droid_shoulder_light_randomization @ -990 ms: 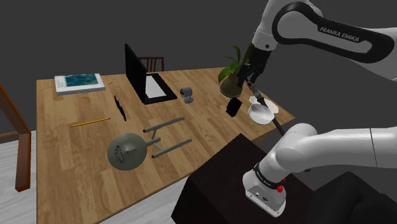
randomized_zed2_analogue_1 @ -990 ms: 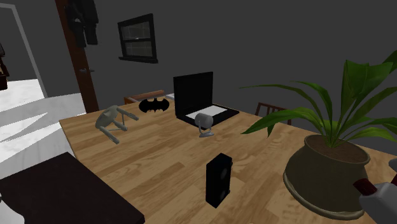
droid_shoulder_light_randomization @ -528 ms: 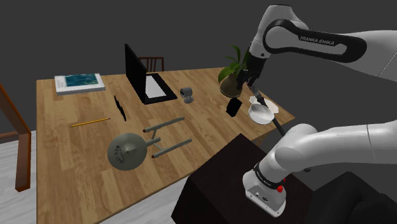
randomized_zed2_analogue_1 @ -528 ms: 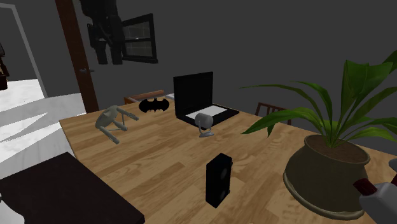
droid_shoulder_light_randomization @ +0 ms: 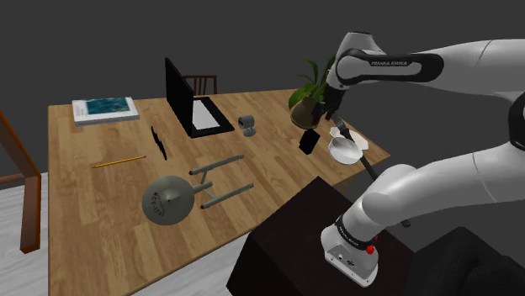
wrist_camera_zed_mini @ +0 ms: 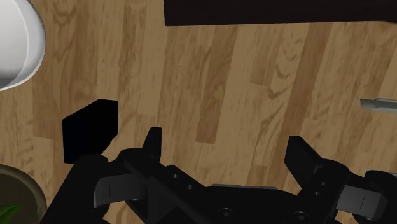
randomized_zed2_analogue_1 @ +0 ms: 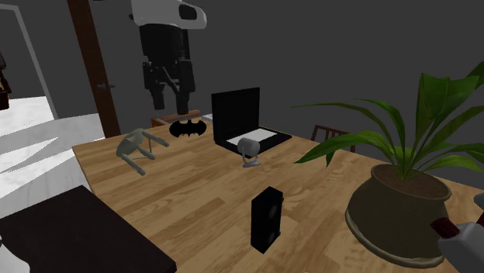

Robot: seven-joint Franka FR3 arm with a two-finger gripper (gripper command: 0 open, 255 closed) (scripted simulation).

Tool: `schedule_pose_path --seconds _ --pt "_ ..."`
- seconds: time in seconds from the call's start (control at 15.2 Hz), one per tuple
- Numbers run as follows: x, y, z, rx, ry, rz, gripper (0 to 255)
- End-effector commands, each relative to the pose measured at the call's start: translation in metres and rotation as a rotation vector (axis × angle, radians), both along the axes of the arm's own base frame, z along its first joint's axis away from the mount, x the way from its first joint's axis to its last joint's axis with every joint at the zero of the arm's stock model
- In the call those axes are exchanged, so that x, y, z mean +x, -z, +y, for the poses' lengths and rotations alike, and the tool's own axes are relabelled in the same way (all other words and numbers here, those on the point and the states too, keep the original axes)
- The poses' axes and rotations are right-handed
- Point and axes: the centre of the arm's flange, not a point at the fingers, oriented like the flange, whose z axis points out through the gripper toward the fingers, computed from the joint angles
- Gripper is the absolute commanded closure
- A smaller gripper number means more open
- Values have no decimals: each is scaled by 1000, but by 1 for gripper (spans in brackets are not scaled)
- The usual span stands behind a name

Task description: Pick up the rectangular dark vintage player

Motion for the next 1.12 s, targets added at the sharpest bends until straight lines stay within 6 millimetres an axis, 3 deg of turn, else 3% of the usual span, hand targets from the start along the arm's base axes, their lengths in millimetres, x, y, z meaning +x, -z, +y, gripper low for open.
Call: schedule_pose_path --seconds 0.0,1.06 --pt "6 17 -19 1 -4 1 0" --pt "58 149 -178 14 -31 13 0"
